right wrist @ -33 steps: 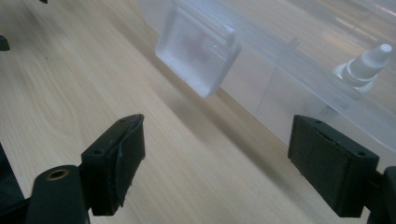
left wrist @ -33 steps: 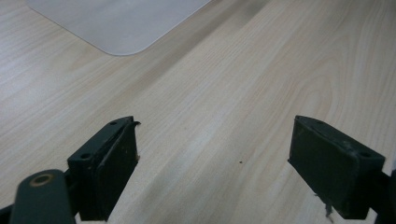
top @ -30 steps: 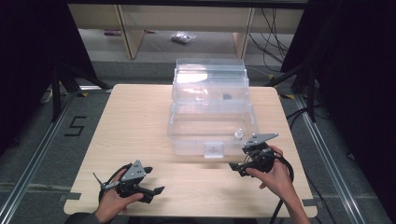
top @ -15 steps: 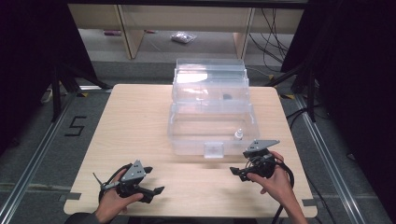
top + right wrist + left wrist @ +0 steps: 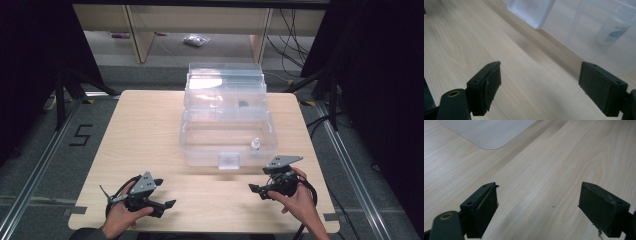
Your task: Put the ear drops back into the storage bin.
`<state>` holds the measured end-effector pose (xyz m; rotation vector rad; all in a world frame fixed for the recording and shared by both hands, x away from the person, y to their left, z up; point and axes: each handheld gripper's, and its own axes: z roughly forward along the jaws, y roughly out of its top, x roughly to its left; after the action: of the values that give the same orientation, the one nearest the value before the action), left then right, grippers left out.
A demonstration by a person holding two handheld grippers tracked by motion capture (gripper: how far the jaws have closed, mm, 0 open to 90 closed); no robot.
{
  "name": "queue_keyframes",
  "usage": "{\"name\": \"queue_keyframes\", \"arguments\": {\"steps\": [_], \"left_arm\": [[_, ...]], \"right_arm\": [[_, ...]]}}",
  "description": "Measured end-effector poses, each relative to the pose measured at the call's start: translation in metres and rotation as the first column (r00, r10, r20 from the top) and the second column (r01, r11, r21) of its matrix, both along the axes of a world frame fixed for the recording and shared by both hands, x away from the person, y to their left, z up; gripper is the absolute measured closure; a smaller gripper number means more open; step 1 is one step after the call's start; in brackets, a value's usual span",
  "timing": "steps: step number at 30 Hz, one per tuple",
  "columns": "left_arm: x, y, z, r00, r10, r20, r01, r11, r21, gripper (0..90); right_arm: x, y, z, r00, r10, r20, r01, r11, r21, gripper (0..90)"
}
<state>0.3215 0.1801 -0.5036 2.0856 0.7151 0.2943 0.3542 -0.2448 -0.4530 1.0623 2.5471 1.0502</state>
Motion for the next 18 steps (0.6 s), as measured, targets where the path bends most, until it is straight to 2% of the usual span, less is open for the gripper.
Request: {"name": "queue_keyframes", "arguments": {"steps": [1,2,3,4,5,6,7,8,9,10,14,15,16,18], "left_arm": [[0.001,0.001,0.0,1.0,-0.004,0.007,0.004,0.9998,0.019,14.8],[0.001,0.001,0.0,1.0,-0.004,0.008,0.004,0.9998,0.022,14.8],[0.001,0.001,0.0,0.9999,-0.01,0.0,0.01,0.9999,0.013,14.8],[0.001,0.001,0.0,0.9999,-0.01,-0.001,0.01,0.9999,0.014,14.8],[0.001,0.001,0.0,1.0,-0.009,0.001,0.009,0.9999,0.012,14.8],[0.001,0.001,0.0,1.0,-0.007,0.003,0.007,0.9999,0.011,14.8],[0.001,0.001,0.0,1.0,-0.004,0.003,0.004,0.9999,0.013,14.8],[0.001,0.001,0.0,1.0,-0.01,0.002,0.009,0.9999,0.014,14.8],[0.001,0.001,0.0,1.0,-0.009,0.001,0.009,0.9999,0.012,14.8],[0.001,0.001,0.0,1.0,-0.008,0.001,0.008,0.9999,0.011,14.8],[0.001,0.001,0.0,1.0,-0.009,-0.001,0.009,0.9999,0.012,14.8],[0.001,0.001,0.0,1.0,-0.009,0.0,0.009,0.9999,0.012,14.9],[0.001,0.001,0.0,1.0,-0.009,0.0,0.009,0.9999,0.012,14.8],[0.001,0.001,0.0,1.0,-0.008,0.001,0.008,0.9999,0.012,14.8]], "right_arm": [[-0.001,-0.001,-0.002,0.9999,-0.002,0.017,0.001,1.0,0.004,19.0],[-0.004,0.0,-0.003,0.9997,-0.023,0.001,0.023,0.999,0.023,18.9],[-0.004,-0.002,-0.003,0.9999,-0.011,0.0,0.011,1.0,0.008,18.9],[-0.005,-0.002,-0.005,0.9996,-0.011,0.025,0.011,1.0,0.027,18.8],[-0.006,-0.002,-0.006,0.9996,-0.01,0.026,0.009,1.0,0.03,18.8],[-0.009,-0.004,-0.005,0.9998,-0.015,-0.012,0.016,1.0,0.019,18.7],[-0.008,-0.005,-0.007,0.9997,0.003,0.023,-0.003,1.0,0.023,18.7],[-0.01,-0.006,-0.006,1.0,0.003,0.003,-0.003,1.0,0.008,18.7],[-0.012,-0.005,-0.007,1.0,-0.006,-0.003,0.006,1.0,0.02,18.6],[-0.012,-0.005,-0.009,0.9999,-0.008,0.013,0.008,1.0,0.025,18.6],[-0.014,-0.009,-0.009,1.0,-0.001,0.007,0.001,1.0,0.022,18.2],[-0.016,-0.009,-0.009,0.9999,-0.006,-0.012,0.006,1.0,0.025,18.2],[-0.017,-0.008,-0.011,0.9998,-0.018,-0.004,0.018,0.999,0.042,18.2],[-0.017,-0.011,-0.012,1.0,-0.001,0.0,0.001,1.0,0.016,18.1]]}}
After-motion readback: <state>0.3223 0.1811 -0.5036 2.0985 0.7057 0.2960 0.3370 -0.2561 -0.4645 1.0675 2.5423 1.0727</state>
